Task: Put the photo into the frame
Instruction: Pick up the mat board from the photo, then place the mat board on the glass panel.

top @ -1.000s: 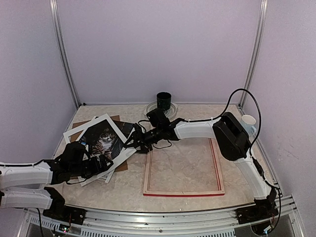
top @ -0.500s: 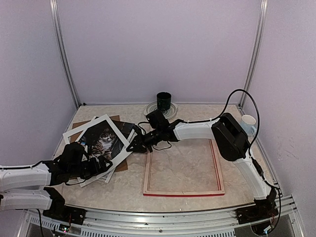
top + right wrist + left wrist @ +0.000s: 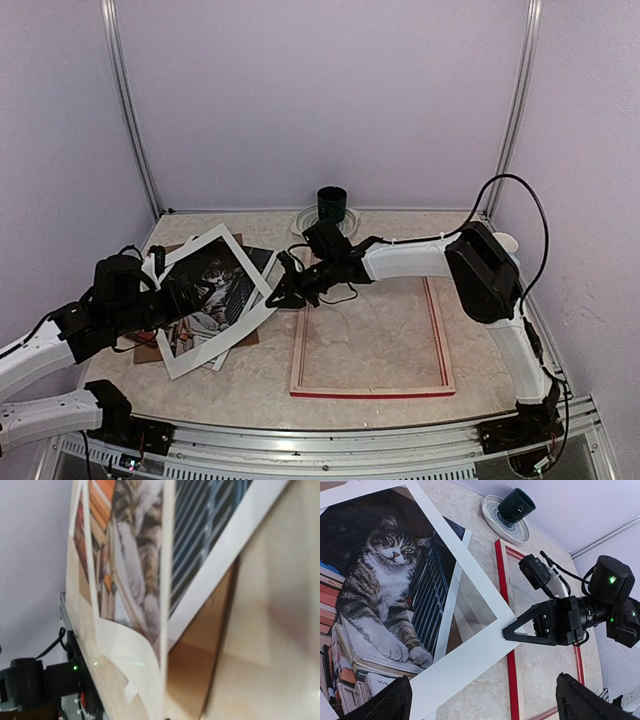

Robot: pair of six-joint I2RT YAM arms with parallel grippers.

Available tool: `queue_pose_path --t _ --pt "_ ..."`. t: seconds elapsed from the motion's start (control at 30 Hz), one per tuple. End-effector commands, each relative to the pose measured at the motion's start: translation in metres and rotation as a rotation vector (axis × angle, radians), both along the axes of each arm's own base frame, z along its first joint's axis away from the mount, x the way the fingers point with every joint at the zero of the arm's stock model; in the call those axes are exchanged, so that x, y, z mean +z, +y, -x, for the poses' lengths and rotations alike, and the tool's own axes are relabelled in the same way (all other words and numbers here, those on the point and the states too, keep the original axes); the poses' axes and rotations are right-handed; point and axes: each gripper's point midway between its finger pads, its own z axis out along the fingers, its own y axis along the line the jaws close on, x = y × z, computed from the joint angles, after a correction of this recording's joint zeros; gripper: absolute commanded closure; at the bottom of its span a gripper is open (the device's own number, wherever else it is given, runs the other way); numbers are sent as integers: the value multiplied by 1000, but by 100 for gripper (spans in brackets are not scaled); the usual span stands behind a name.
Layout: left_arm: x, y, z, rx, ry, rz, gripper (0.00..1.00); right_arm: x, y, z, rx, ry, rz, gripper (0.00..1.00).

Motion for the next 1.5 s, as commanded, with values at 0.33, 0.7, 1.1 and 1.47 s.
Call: queue_pose_path --t 0.33,0.7,1.1,1.47 --pt "25 6 7 1 -54 -16 1 69 -86 42 -148 -162 -5 100" --pt "28 0 3 -16 -68 -22 1 64 -163 75 -322 -203 15 100" --pt "29 -6 -1 -31 -64 -33 1 39 -229 101 -461 -174 90 100" --pt "28 -15 -5 -47 -63 -35 1 28 -271 122 -552 -135 134 100"
